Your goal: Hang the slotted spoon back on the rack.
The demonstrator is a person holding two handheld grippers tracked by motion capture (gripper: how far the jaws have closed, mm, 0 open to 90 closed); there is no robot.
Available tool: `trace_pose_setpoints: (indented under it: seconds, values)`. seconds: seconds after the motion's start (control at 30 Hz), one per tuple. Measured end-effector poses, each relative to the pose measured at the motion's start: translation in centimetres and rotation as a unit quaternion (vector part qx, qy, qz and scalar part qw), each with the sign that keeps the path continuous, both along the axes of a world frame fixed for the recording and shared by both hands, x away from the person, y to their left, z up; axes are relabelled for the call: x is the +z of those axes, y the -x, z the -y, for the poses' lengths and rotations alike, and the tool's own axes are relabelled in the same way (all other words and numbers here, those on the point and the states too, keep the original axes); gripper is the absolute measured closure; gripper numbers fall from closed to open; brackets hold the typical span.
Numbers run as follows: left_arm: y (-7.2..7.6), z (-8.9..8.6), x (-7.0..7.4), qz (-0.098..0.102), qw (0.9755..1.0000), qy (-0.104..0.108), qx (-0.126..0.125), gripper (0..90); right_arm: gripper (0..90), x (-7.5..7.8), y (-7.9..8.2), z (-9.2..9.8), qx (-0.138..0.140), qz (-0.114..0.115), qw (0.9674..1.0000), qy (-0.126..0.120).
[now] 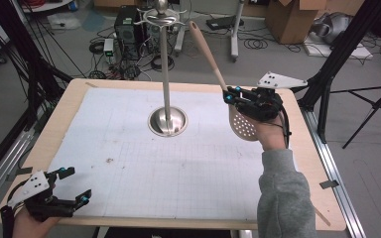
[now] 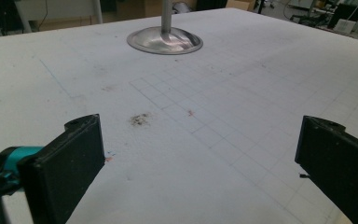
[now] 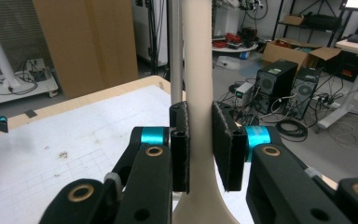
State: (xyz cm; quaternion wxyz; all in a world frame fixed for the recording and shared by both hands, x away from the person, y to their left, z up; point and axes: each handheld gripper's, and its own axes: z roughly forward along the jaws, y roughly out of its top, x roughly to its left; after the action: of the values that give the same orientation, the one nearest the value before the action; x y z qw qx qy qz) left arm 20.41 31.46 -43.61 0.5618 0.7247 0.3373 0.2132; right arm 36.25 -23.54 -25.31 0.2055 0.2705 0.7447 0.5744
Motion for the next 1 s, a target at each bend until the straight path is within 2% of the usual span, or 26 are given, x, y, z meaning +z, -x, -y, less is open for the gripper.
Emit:
trace_pose_setpoints:
  seconds: [0.53, 1.0]
  values:
    - [-0.04, -0.11, -0.08, -0.003, 1.0, 0.001, -0.001, 1.7, 78.0, 0.6, -0.54, -0.8, 0.002, -0.003, 1.0, 0.0]
    - [0.08, -0.45, 0.07, 0.0, 1.0, 0.006, 0.004, 1.7, 78.0, 0.51, -0.95, -0.86, 0.002, -0.019, 0.9998, -0.001]
